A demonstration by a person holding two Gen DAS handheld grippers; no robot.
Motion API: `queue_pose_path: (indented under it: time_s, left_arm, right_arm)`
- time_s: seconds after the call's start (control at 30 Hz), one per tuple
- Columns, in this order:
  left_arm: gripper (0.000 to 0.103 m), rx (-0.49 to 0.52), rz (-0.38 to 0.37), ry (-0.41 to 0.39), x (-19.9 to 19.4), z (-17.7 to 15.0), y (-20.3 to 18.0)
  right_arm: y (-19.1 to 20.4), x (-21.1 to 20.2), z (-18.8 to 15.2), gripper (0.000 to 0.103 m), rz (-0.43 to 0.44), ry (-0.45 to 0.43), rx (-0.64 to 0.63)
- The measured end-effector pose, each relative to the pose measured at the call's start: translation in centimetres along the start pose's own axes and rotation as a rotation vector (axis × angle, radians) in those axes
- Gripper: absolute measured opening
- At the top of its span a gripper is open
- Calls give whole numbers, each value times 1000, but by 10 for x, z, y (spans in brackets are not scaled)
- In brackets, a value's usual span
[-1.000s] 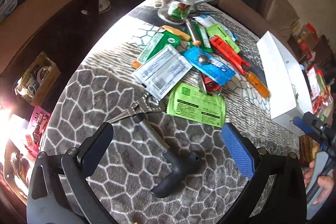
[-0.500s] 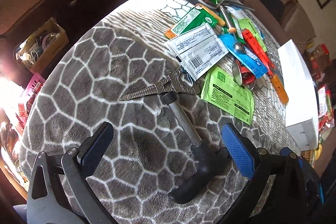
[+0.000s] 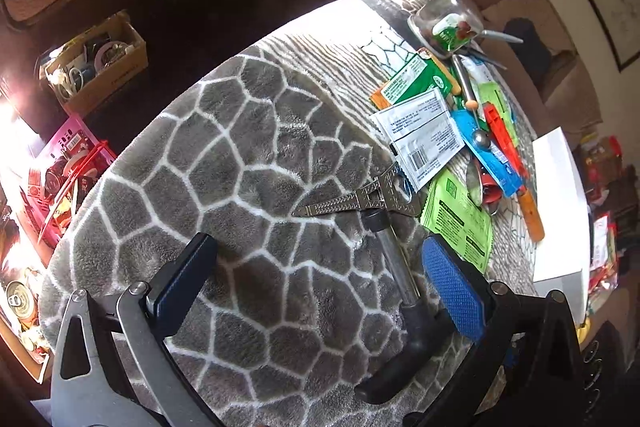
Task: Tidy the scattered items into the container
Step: 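Move the right tool to the black T-handle tool on the cloth, then close the right tool on the black handle of the T-handle tool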
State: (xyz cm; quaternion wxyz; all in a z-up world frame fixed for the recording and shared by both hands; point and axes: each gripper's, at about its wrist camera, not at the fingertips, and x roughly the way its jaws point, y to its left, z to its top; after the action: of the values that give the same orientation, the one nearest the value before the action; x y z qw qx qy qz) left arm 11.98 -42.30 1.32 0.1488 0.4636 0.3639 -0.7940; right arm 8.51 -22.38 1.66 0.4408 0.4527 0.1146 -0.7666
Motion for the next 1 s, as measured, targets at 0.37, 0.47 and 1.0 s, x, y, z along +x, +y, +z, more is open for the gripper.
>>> queue_pose_path:
  time_s: [0.37, 0.47, 1.0]
  left_arm:
    - [103, -33, -51, -4, -2, 4, 8]
    - [103, -35, -49, -5, -2, 5, 8]
    - [103, -122, -511, 257, 16, -15, -20]
  right_arm:
    - [31, 36, -4, 103, -128, 52, -254]
    - [28, 36, -3, 103, -126, 32, -238]
    - [20, -40, 13, 99, -163, -141, -163]
